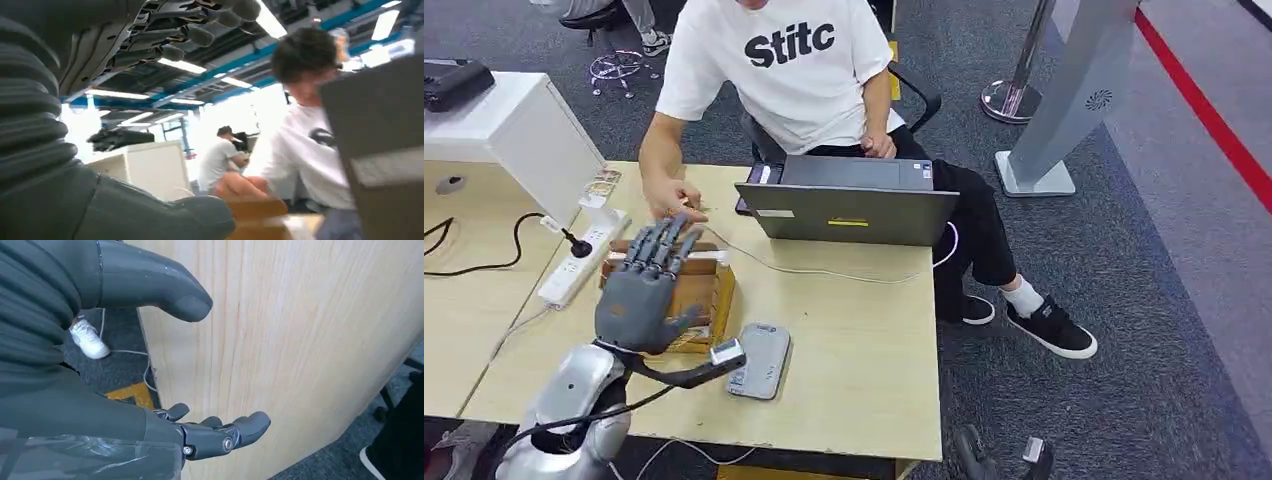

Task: Pass the card to the sensor for recognition and then transmit it.

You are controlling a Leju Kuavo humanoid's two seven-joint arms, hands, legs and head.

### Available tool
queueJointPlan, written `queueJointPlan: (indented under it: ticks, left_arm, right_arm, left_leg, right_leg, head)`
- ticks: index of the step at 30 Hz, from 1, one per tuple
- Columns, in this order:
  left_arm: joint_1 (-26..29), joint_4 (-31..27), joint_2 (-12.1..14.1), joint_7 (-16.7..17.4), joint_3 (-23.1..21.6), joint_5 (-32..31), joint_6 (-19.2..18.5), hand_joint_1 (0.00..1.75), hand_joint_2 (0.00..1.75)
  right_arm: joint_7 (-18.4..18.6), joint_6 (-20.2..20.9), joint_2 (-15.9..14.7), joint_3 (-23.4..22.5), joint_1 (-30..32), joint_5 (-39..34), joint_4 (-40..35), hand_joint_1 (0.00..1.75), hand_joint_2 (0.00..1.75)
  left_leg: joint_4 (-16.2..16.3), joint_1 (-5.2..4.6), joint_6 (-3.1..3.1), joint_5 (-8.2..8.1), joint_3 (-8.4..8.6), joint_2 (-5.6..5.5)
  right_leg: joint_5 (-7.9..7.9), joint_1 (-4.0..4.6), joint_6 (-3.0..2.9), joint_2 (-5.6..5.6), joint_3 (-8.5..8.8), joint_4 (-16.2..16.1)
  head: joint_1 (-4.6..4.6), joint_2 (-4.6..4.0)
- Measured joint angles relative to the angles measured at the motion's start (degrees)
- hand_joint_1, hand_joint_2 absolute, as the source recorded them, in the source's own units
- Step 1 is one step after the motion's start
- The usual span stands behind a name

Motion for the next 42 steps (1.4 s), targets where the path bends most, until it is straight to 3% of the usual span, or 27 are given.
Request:
queueJointPlan:
  ticks: [5, 11, 21, 28, 42]
  left_arm:
    - [1.9, 0.0, 2.2, -0.4, -5.3, -1.3, -1.8, 0.0, 1.75]
    - [2.0, 0.5, 4.0, -0.4, -7.4, -0.6, -4.2, 0.0, 1.75]
    - [2.0, 2.0, 5.4, 0.9, -8.3, -1.9, -4.1, 0.0, 1.75]
    - [2.0, 3.3, 6.5, 4.3, -7.7, -4.9, -2.2, 0.0, 1.75]
    - [3.1, 6.7, 7.2, 4.2, -1.5, -4.4, -1.1, 0.0, 1.75]
  right_arm:
    - [0.1, 0.2, -0.1, 0.0, 0.1, 0.0, 0.0, 0.0, 1.75]
    - [0.2, 0.3, -0.2, 0.0, 0.1, 0.1, 0.0, 0.0, 1.75]
    - [0.2, 0.3, -0.3, 0.0, 0.1, 0.3, 0.0, 0.0, 1.75]
    - [0.5, 0.3, -0.3, 0.0, 0.1, 0.9, 0.0, 0.0, 1.75]
    - [0.6, 0.3, -0.3, 0.0, 0.1, 1.0, 0.0, 0.0, 1.75]
  left_leg:
    - [0.0, 0.01, 0.0, 0.01, 0.01, 0.01]
    - [0.0, 0.02, -0.02, 0.02, 0.02, 0.02]
    - [0.0, 0.01, -0.01, 0.01, 0.01, 0.0]
    - [0.0, 0.02, -0.02, 0.02, 0.01, 0.0]
    - [0.0, 0.01, -0.02, 0.02, 0.0, 0.0]
  right_leg:
    - [0.0, 0.0, 0.0, 0.0, -0.01, 0.0]
    - [0.01, 0.01, -0.01, 0.0, -0.01, 0.0]
    - [0.01, 0.0, -0.01, -0.01, 0.0, 0.0]
    - [0.01, 0.01, -0.01, -0.01, 0.01, 0.0]
    - [0.01, 0.01, -0.01, -0.01, 0.01, 0.0]
  head:
    - [0.0, 0.0]
    - [0.0, 0.0]
    - [0.0, 0.0]
    - [0.0, -0.02]
    - [0.0, -0.02]
